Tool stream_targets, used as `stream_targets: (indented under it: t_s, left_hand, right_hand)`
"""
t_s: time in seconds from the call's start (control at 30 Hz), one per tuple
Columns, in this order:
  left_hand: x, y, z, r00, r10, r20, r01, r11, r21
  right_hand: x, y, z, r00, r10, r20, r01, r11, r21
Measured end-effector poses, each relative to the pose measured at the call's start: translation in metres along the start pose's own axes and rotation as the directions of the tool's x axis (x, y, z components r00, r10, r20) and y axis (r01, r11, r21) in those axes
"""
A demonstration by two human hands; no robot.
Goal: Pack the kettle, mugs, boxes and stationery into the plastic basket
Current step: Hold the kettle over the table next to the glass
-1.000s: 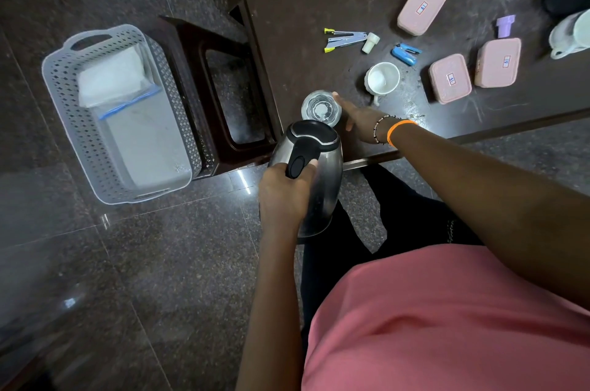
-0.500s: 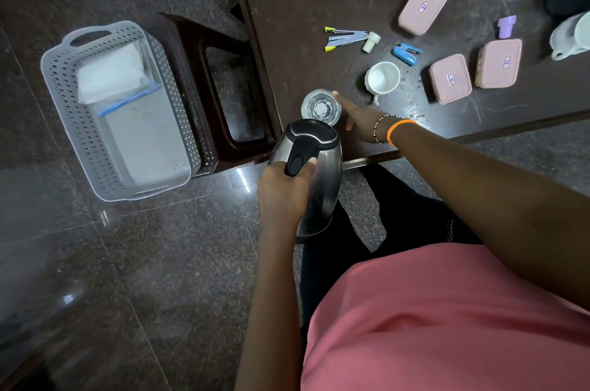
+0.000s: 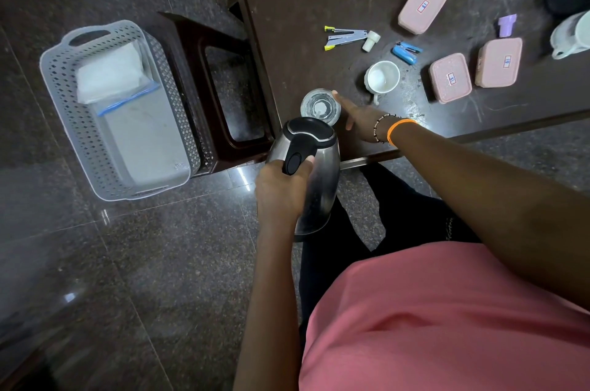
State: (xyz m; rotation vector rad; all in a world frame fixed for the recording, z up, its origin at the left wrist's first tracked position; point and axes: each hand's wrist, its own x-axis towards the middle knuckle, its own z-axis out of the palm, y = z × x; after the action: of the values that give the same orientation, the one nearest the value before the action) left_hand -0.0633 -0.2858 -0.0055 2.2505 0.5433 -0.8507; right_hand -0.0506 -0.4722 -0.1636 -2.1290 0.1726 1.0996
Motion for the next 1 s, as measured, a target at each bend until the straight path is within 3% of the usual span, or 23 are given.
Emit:
stream_targets:
  t_s: [1.0]
  left_hand:
    - [0.0019, 0.004, -0.0028, 1.0, 0.0, 0.008, 0.0, 1.0, 0.027]
  right_hand:
    - [0.0049, 0.0062, 0.0013, 1.0, -0.007, 0.007, 0.007, 1.0, -0.015]
